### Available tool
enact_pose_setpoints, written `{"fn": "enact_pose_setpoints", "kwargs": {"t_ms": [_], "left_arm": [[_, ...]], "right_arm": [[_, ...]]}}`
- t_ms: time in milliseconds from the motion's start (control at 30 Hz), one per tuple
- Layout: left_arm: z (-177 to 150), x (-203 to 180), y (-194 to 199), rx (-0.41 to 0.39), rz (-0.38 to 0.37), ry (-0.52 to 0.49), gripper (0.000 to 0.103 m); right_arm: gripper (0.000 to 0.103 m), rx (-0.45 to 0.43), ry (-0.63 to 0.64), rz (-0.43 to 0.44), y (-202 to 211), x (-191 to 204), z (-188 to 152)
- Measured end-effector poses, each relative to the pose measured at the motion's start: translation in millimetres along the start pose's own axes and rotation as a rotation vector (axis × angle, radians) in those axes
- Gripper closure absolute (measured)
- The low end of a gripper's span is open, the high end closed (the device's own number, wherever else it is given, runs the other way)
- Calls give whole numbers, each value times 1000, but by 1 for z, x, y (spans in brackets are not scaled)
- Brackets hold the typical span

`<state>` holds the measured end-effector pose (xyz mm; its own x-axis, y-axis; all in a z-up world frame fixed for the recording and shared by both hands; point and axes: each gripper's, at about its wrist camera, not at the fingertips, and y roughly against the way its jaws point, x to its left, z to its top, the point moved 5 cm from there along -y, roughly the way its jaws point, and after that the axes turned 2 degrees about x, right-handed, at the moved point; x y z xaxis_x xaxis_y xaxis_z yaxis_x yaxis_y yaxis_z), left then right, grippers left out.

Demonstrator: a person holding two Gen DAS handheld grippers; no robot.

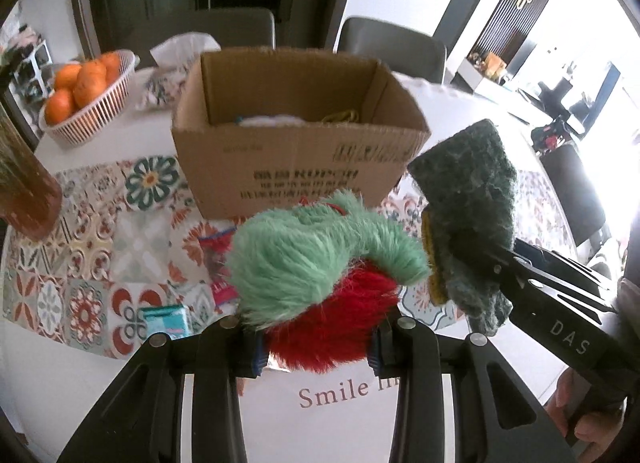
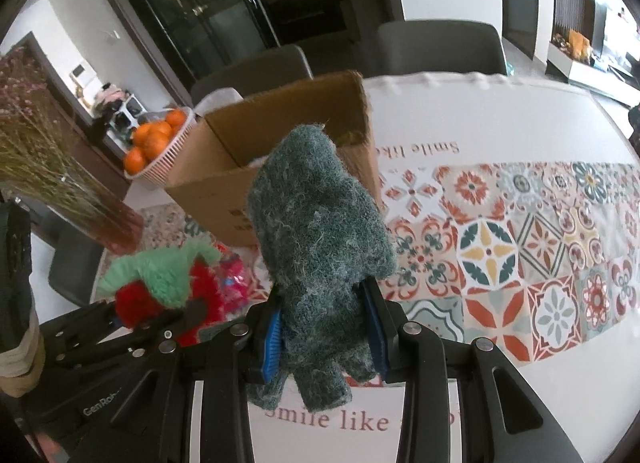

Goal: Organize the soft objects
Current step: 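Carry pompom and glove over the box and open both tools inside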

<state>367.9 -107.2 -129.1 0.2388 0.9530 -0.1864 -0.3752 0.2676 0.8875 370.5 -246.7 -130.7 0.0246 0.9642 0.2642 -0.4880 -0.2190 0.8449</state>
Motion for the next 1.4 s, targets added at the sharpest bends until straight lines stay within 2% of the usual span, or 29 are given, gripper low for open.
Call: {"fn": "enact_pose_setpoints", "kwargs": {"t_ms": [467, 900, 1100, 1400], "left_arm": [[26, 3, 37, -101, 3, -36, 66], [63, 8, 58, -172, 15, -55, 66], [82, 13, 62, -190, 15, -56, 66], [111, 25, 53, -182, 35, -58, 66]], "right_arm": [[66, -101, 43, 38, 36, 28, 26], [66, -160, 65, 63, 48, 43, 63], [66, -167, 80, 73, 47, 49, 84], [66, -131, 112, 71, 28, 53, 112]]}}
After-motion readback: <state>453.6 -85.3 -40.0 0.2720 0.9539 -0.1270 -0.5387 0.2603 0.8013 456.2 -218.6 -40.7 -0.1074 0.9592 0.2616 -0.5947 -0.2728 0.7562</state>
